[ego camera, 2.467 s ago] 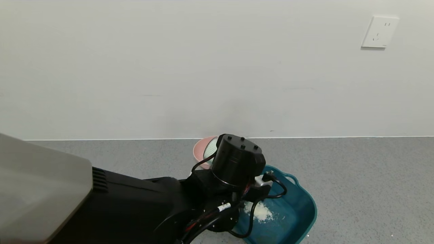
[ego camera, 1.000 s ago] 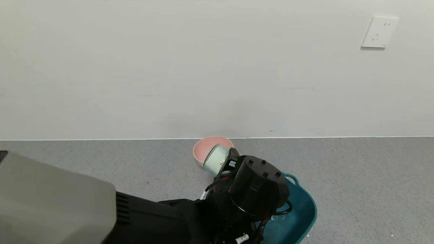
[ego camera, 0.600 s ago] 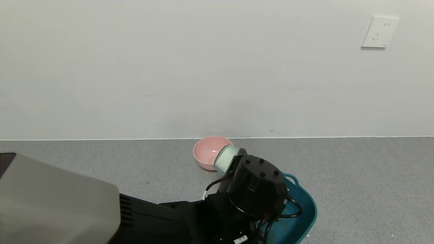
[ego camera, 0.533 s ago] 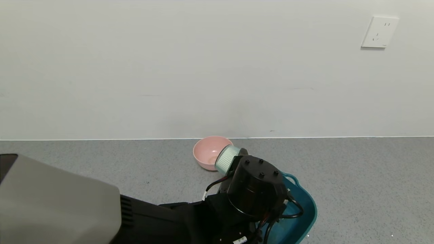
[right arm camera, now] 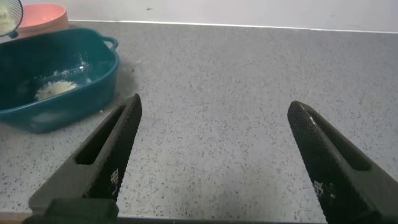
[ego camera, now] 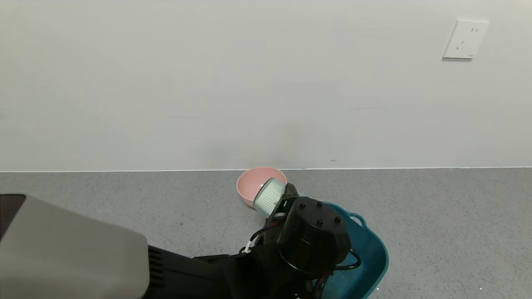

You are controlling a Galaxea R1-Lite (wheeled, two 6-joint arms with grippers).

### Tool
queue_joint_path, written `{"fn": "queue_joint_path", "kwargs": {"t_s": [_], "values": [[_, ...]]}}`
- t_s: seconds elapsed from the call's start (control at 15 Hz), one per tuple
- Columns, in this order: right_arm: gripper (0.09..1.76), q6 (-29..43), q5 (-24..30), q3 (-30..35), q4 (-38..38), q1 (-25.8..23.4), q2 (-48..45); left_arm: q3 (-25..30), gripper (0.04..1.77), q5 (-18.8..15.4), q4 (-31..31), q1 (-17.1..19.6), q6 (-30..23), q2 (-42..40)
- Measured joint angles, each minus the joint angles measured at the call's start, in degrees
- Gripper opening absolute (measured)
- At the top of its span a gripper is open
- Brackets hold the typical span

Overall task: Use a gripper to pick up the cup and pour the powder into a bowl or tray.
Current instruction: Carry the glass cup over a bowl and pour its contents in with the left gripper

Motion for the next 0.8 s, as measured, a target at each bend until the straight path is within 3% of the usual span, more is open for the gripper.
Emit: {"fn": "queue_joint_path", "kwargs": {"t_s": [0.4, 0.8], "values": [[1.71, 0.0, 0.0, 0.0, 0.0, 0.0, 0.0, 0.0, 1.24, 6.8, -7.0, -1.2, 9.8, 0.9], [1.71, 0.0, 0.0, 0.0, 0.0, 0.0, 0.0, 0.3, 1.24, 7.2, -7.1, -1.8, 10.0, 1.7]]}}
